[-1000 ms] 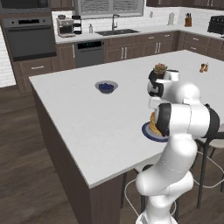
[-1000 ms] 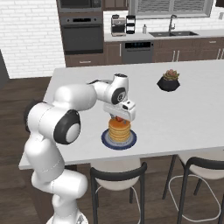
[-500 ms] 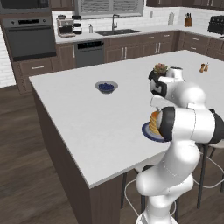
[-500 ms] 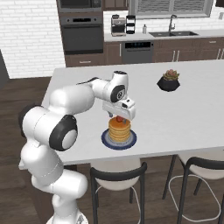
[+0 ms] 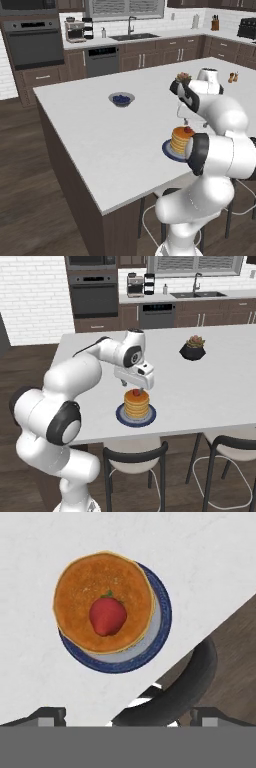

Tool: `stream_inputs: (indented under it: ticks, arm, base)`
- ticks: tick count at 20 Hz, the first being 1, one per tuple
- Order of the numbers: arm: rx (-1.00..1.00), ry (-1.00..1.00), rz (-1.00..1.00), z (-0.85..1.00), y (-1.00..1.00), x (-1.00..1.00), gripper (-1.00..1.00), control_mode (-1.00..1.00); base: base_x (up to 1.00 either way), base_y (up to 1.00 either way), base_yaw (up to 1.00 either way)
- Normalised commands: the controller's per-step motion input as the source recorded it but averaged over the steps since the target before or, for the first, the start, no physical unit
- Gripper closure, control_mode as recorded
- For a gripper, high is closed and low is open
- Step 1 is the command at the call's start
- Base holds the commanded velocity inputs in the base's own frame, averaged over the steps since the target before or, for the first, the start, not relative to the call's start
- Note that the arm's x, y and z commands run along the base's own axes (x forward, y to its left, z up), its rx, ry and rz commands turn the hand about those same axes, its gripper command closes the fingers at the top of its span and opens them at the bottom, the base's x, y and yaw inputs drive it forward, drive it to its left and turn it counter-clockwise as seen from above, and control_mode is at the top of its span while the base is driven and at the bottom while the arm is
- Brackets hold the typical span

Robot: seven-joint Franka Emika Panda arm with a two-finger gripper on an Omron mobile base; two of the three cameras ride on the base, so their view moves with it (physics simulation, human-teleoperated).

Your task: Take the strawberry from the fridge and place it on top of the pancake, located on the dining counter.

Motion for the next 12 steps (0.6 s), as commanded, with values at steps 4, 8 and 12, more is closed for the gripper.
stream_inputs:
  ticks: [4,8,12]
  arm:
    - [0.00,0.00,0.00,0.40,0.02,-0.43,-1.00,-1.00]
    - [0.00,0.00,0.00,0.42,0.00,-0.46,-1.00,-1.00]
    - [0.00,0.00,0.00,0.48,0.01,-0.45,-1.00,-1.00]
  base:
    - [0.00,0.00,0.00]
    - [0.00,0.00,0.00]
    - [0.00,0.00,0.00]
